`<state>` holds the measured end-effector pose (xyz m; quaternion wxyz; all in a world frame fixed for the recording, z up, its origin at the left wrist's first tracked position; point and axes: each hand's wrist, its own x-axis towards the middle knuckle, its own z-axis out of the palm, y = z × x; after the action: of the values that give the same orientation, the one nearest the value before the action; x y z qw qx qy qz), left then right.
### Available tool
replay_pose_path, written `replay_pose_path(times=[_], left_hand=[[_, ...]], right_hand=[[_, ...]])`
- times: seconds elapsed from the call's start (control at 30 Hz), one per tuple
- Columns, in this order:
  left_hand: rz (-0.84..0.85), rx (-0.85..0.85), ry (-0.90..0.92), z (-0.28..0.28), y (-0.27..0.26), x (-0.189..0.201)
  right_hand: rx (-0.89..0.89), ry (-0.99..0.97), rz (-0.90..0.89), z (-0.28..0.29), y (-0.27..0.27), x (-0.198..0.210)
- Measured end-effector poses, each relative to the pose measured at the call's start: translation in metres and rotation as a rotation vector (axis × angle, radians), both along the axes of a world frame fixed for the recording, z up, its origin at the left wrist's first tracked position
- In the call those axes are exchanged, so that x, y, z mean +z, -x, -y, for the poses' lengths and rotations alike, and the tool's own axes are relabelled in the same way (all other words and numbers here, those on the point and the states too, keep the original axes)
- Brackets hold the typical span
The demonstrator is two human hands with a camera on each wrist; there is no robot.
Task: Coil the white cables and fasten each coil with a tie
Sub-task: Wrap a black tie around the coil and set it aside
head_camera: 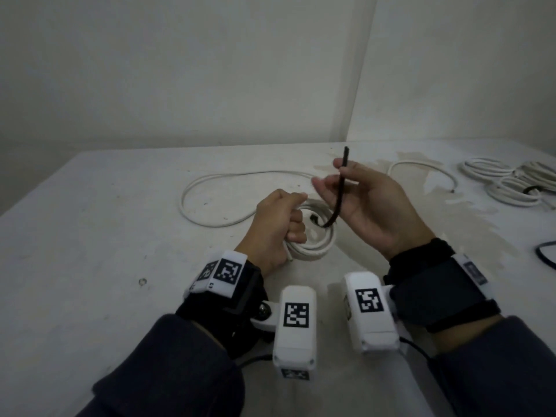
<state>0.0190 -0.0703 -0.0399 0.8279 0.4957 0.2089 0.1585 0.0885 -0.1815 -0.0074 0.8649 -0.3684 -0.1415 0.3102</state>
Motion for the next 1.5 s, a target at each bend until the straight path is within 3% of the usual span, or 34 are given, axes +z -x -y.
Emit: replay_pose_path(times=[0.17, 0.23, 0.33, 0.57, 0.73, 0.97, 1.5], left_hand=[[-0.031, -0.032, -0.090, 0.001, 0.001, -0.001], [-0.050, -0.018, -0.099, 0.001, 0.001, -0.001], [-0.069, 0.019, -0.071, 0.001, -0.001, -0.001], [-0.037, 0.039, -0.009, -0.002, 0.000, -0.004], [0.008, 0.010, -0.158, 0.001, 0.001, -0.003], [0.114, 0.005, -0.268, 0.003, 0.002, -0.003], [0.125, -0.021, -0.277, 0.003, 0.001, -0.006]], right_hand=[[-0.091, 0.380, 0.621, 0.002, -0.002, -0.010], [-0.150, 0.422, 0.810, 0.006, -0.005, -0.010], [-0.161, 0.383, 0.925, 0.009, -0.006, -0.011], [-0.039, 0.272, 0.936, 0.010, -0.006, -0.012], [-0.053, 0.345, 0.682, 0.008, -0.003, -0.008], [-0.072, 0.507, 0.682, 0.006, -0.005, -0.010], [-0.052, 0.545, 0.734, 0.009, -0.005, -0.007]])
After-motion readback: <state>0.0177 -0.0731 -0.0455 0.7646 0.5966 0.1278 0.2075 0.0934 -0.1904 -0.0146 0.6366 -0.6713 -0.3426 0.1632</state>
